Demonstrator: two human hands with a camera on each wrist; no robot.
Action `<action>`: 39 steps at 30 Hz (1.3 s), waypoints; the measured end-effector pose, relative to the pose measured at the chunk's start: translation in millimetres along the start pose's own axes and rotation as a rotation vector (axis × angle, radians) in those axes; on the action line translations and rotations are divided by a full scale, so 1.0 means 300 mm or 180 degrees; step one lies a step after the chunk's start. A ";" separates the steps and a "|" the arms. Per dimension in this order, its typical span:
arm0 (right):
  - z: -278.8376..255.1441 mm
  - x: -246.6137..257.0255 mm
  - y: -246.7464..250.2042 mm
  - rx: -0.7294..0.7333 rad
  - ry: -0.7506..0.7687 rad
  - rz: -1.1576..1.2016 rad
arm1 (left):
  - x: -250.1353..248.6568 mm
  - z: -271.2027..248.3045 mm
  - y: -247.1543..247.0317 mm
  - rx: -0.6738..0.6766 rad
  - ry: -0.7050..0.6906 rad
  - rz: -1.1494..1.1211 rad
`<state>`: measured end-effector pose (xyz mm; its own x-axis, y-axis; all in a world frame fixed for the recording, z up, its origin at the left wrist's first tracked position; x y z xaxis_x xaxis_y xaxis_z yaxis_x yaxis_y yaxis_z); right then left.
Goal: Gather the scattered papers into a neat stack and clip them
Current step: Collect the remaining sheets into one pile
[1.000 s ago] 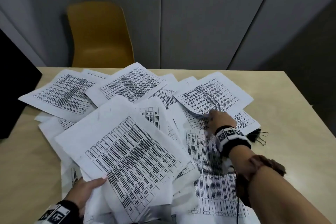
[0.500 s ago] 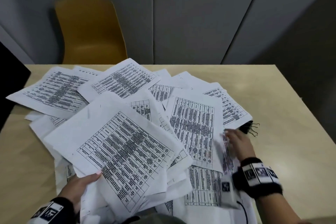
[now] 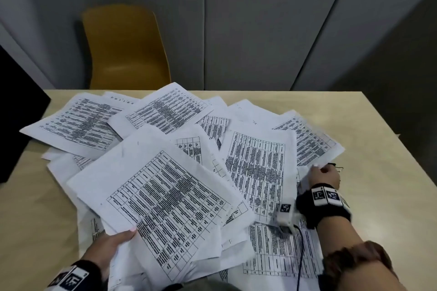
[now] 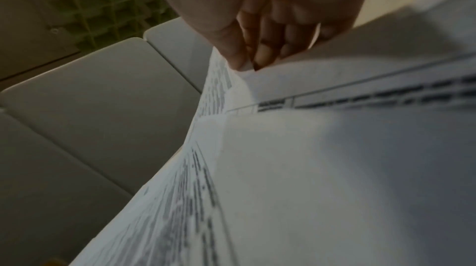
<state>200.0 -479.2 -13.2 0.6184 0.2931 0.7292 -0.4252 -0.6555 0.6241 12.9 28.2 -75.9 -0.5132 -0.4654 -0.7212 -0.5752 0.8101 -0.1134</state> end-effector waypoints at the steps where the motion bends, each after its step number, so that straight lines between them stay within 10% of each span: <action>1: -0.002 -0.007 0.011 -0.0024 0.0080 -0.0017 | -0.005 -0.005 -0.003 0.0013 -0.0017 0.0046; 5: 0.011 -0.085 0.066 -0.0012 0.0117 0.0016 | -0.041 -0.042 -0.031 0.0068 -0.0179 0.0047; 14: -0.118 -0.181 -0.066 0.1540 -0.0415 0.0292 | -0.001 0.003 -0.005 0.0143 -0.0029 0.0092; 25: -0.274 -0.135 -0.192 0.1329 0.0447 -0.1015 | 0.002 0.020 0.010 0.0156 -0.0101 0.0330; 39: -0.347 -0.087 -0.266 0.1489 0.0476 -0.0730 | 0.010 0.029 0.020 0.0201 -0.0061 0.0416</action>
<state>149.1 -362.0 -52.7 0.5454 0.5386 0.6422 0.0704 -0.7929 0.6052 13.5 34.7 -84.7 -0.5686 -0.3479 -0.7454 -0.4626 0.8846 -0.0600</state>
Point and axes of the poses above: each hand's wrist, its own z-axis towards the middle knuckle, its own y-axis out of the back of the hand, x = y × z, the point moved 10 cm from there along z, towards the middle knuckle, and after that the axes turned 4 degrees about -z, right-handed, at the moved point
